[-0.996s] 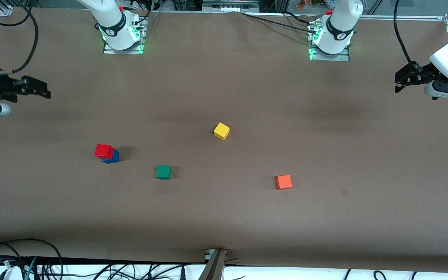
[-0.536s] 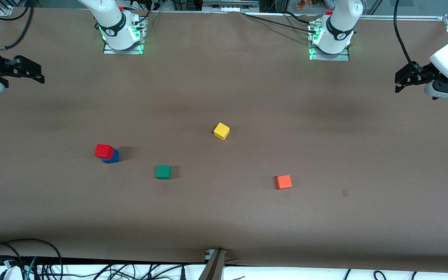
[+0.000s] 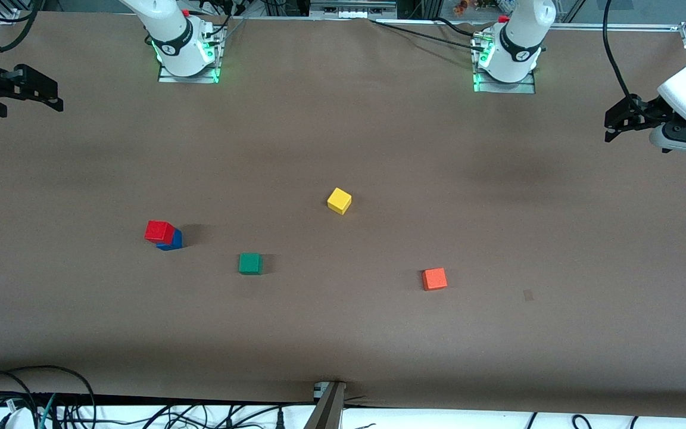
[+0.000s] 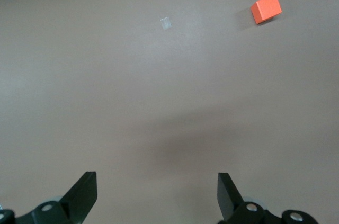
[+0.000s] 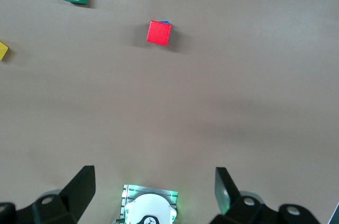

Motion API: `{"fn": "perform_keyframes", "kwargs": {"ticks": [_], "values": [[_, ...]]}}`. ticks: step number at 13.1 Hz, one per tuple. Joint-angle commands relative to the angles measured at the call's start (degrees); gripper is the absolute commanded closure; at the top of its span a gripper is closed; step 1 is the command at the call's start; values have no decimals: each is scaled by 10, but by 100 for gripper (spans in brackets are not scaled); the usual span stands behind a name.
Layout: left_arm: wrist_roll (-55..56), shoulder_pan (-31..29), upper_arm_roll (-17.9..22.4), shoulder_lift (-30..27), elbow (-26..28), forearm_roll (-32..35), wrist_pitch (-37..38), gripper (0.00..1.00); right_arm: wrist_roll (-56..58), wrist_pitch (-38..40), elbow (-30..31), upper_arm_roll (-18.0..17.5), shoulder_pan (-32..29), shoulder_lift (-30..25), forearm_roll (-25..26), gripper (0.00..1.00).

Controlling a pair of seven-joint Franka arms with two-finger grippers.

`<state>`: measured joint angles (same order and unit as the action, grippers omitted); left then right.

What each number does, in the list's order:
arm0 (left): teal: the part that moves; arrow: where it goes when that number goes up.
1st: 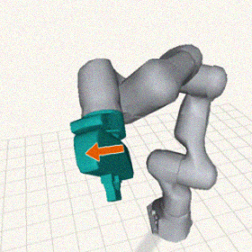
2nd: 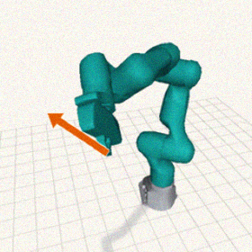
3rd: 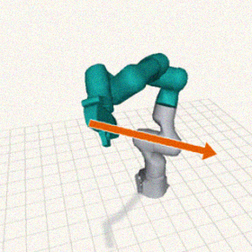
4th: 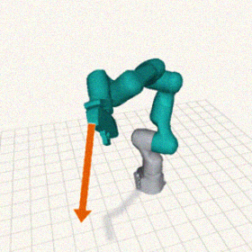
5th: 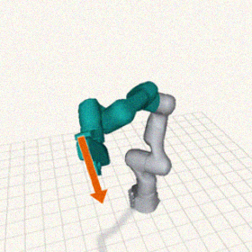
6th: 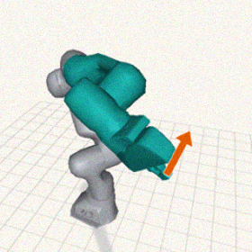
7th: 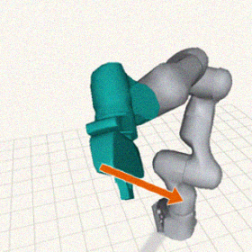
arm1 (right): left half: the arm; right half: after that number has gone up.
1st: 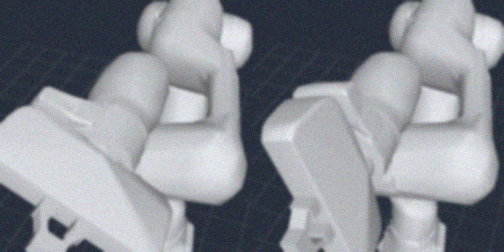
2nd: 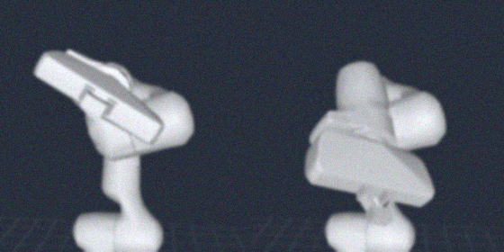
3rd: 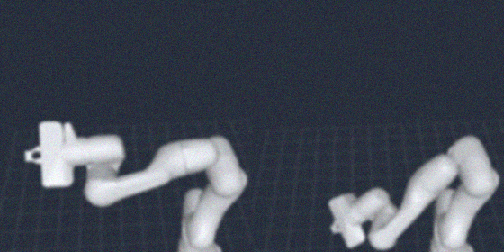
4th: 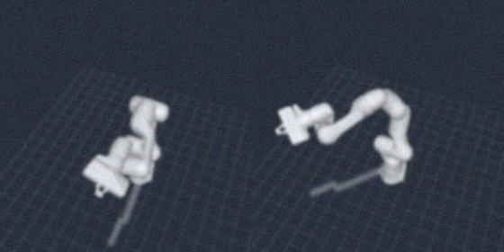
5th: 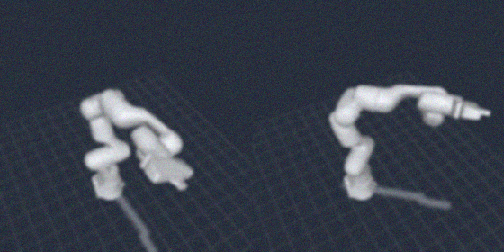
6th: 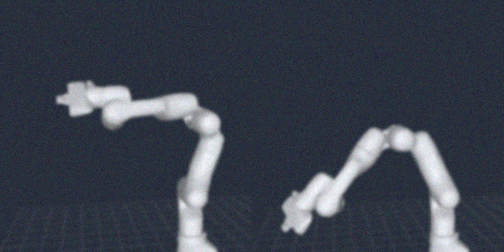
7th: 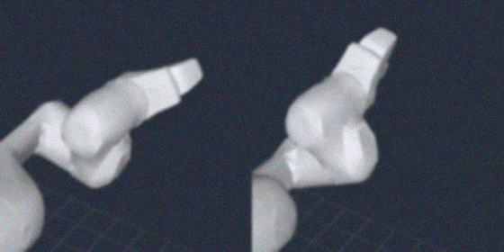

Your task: Pass red block to right arm, stack on blue

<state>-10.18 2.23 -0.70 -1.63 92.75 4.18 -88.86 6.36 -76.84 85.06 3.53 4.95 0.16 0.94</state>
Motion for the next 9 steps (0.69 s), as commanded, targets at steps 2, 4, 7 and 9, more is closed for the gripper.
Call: {"fn": "perform_keyframes", "kwargs": {"ticks": [2,4,7,9], "values": [[4,1,1,4,-9,-7,4,0,-6,9,1,-8,-11,0,6,0],[5,1,1,4,-9,-7,4,0,-6,9,-11,-7,-12,8,3,0],[34,2,-1,4,-9,-7,4,0,-8,7,-13,-6,-13,9,2,0],[45,3,-1,4,-9,-6,4,0,-7,8,-13,-6,-14,9,3,0]]}}
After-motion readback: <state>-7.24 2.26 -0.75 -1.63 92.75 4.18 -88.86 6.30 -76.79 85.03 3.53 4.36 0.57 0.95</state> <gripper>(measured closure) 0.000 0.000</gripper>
